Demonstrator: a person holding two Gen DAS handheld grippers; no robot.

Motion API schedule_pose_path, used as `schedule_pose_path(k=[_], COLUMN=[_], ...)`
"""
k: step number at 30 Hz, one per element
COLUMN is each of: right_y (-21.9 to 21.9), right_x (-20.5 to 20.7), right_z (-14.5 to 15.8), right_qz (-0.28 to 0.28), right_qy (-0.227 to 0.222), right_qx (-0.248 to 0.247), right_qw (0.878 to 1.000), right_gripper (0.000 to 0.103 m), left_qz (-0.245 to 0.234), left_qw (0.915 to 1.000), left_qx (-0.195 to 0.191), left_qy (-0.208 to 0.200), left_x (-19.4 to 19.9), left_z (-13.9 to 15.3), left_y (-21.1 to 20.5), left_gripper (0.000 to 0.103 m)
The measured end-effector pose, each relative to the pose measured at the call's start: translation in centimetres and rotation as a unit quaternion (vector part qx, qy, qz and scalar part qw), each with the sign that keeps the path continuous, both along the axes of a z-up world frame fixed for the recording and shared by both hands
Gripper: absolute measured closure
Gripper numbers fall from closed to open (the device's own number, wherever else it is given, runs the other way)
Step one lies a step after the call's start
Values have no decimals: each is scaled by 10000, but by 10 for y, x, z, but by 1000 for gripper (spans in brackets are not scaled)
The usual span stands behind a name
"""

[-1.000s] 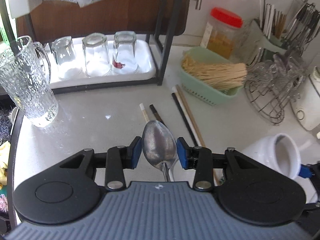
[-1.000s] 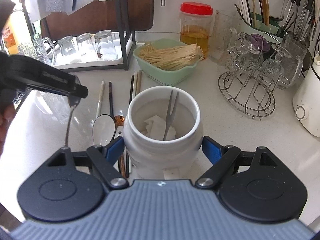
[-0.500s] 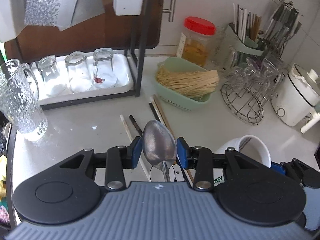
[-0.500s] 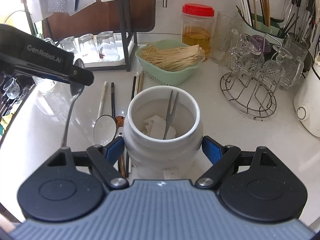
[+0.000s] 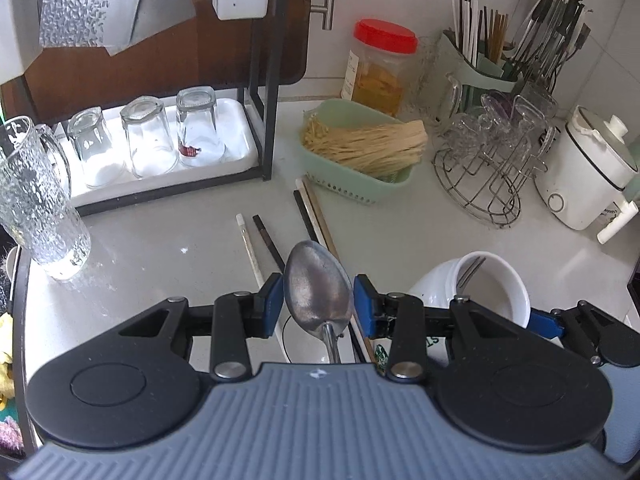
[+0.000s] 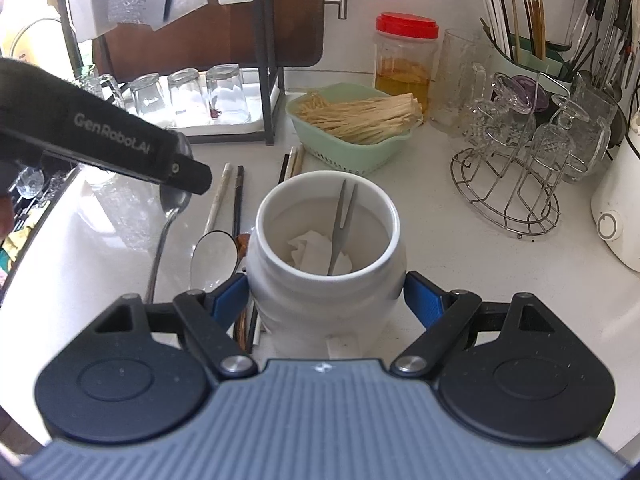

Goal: Organize utensils
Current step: 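Lift the spoon with the left gripper and carry it over the mug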

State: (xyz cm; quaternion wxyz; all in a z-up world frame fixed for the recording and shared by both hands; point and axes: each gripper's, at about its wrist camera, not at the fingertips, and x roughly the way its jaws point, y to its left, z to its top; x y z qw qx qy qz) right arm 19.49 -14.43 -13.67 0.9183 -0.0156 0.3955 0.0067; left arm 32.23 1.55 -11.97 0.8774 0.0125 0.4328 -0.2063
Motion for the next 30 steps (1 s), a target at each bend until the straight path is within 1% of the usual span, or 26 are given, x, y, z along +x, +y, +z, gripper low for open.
schedule_pose_path(k=[4, 8, 13, 15, 18, 21, 26, 30], right_y=[2, 3, 3, 4, 4, 5, 7, 9], right_x=[1, 4, 3, 3, 4, 4, 4, 4], right_z=[0, 1, 1, 1, 1, 2, 1, 1], right_qz=[-30, -43, -29, -39, -74, -82, -142, -168], right_qy=[-5, 41, 26, 35, 59, 58, 39, -17], right_qx=[9, 17, 27, 20, 54, 25, 24, 32], right_qw=[10000, 10000, 10000, 10000, 9999, 9999, 9999, 9999], right_gripper=[16, 16, 16, 16, 16, 16, 16, 16], left_qz=[-70, -178, -347, -340, -263, -293, -532, -781], left_qw=[9999, 9994, 9975, 9969, 9962, 9950, 9925, 9910], left_qx=[-37, -205, -319, -323, -469, -571, -651, -572], left_qy=[-68, -194, -520, -626, -679, -760, -887, -925], left_x=[5, 15, 20, 21, 26, 26, 27, 29], left_z=[7, 20, 45, 52, 61, 69, 78, 76], left_y=[1, -2, -8, -8, -5, -6, -21, -42], left_gripper=[59, 59, 59, 59, 60, 60, 60, 60])
